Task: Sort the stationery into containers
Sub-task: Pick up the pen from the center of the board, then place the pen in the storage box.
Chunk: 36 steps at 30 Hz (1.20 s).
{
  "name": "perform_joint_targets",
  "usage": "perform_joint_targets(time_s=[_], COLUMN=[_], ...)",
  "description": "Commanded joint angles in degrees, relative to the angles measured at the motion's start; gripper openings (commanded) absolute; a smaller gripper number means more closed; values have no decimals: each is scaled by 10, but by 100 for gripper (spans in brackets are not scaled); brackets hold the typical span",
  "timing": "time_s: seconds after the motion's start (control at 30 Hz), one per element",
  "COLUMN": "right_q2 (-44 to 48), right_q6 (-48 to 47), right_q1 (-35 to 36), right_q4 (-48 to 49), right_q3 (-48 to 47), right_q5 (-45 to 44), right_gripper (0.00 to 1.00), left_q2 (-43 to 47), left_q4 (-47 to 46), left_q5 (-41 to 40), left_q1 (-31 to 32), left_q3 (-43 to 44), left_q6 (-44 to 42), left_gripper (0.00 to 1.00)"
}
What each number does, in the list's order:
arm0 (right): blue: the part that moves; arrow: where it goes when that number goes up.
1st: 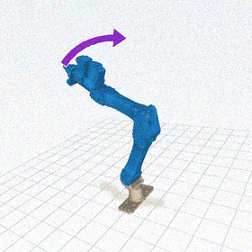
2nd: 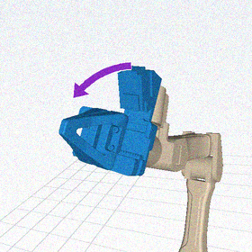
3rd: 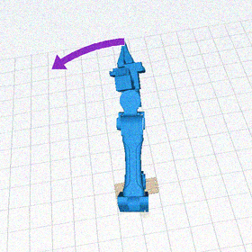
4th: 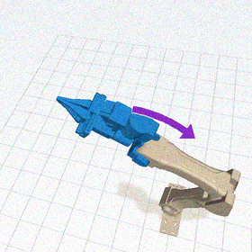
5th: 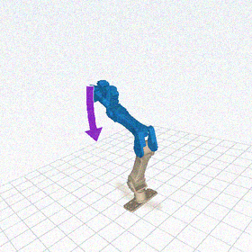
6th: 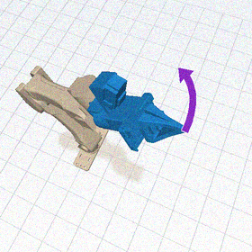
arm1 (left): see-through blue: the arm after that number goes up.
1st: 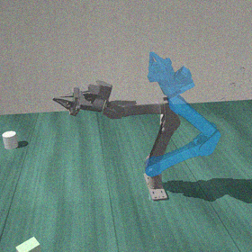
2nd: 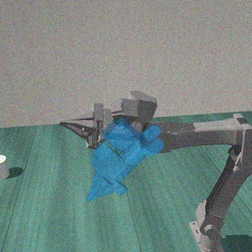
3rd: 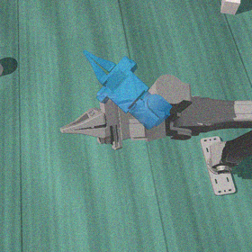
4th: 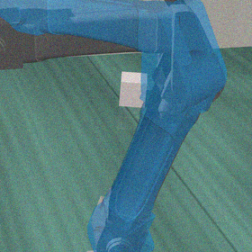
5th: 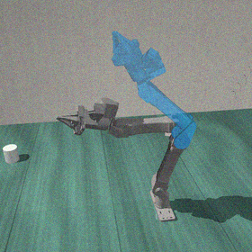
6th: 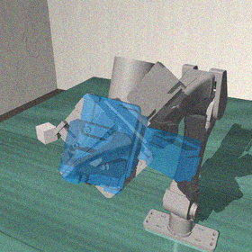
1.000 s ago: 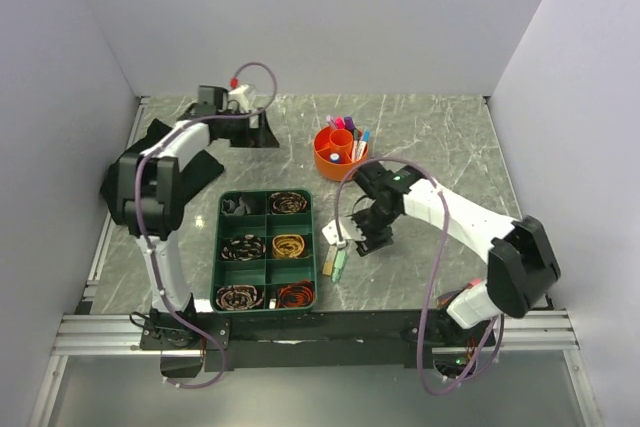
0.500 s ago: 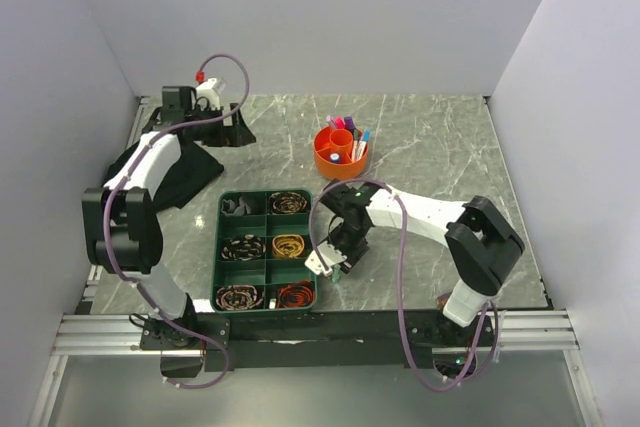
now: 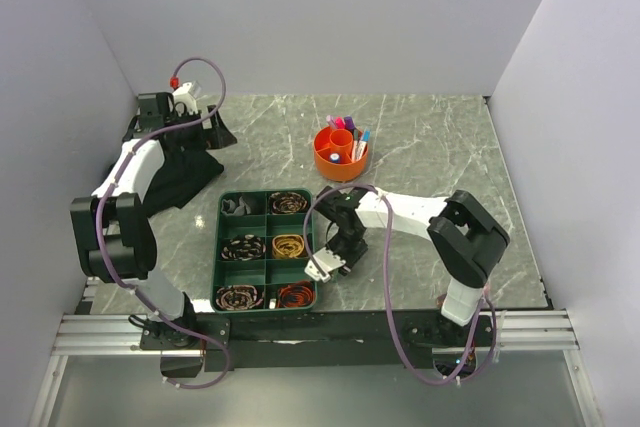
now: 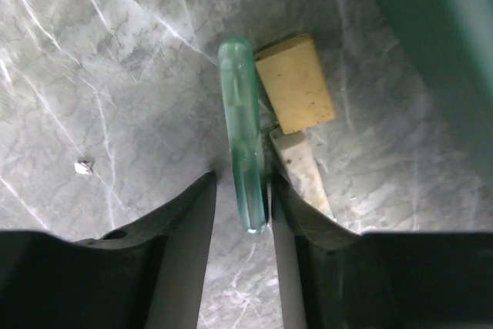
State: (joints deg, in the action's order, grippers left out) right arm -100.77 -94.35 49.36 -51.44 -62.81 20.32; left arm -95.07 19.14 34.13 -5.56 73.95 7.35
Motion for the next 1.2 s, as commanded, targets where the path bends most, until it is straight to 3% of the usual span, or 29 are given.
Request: perform_joint_targets(time_s=[0.0,0.03,0.2,0.43,0.5,0.63,0.73,0.9,1.17], right_q2=[0,4,79,166,168,100,60,9,-130], right_q6=[29,38,100,130,181,326,414,356,282], right_q1=[5,5,-15,-95,-120,-180,-193,-176,-168], right_q4=[23,21,13,-84,-81,-52,40,135,94], right_q3=[9,9,15,-58,-99,-217,-282,-332,-508], right_q5=[-13,-14,-12,-10,7,31,-58,-196,-305], right_gripper=[34,26,8,2,2,2,2,0,0], left_q2=[24,25,23,12,2,-13,-21,-31,-6], left_q4=[-25,-27,-33,-32,-24,12,37,42,7], left_q5=[12,13,21,43,40,-13,-42,-35,-42], left_q1=[-2,-2,-2,0,6,48,79,84,84], left_q3=[-11,-13,-8,11,15,44,70,85,47], left_q6=[13,16,24,38,35,14,-8,2,14], left_gripper=[100,99,99,99,99,99,99,99,100])
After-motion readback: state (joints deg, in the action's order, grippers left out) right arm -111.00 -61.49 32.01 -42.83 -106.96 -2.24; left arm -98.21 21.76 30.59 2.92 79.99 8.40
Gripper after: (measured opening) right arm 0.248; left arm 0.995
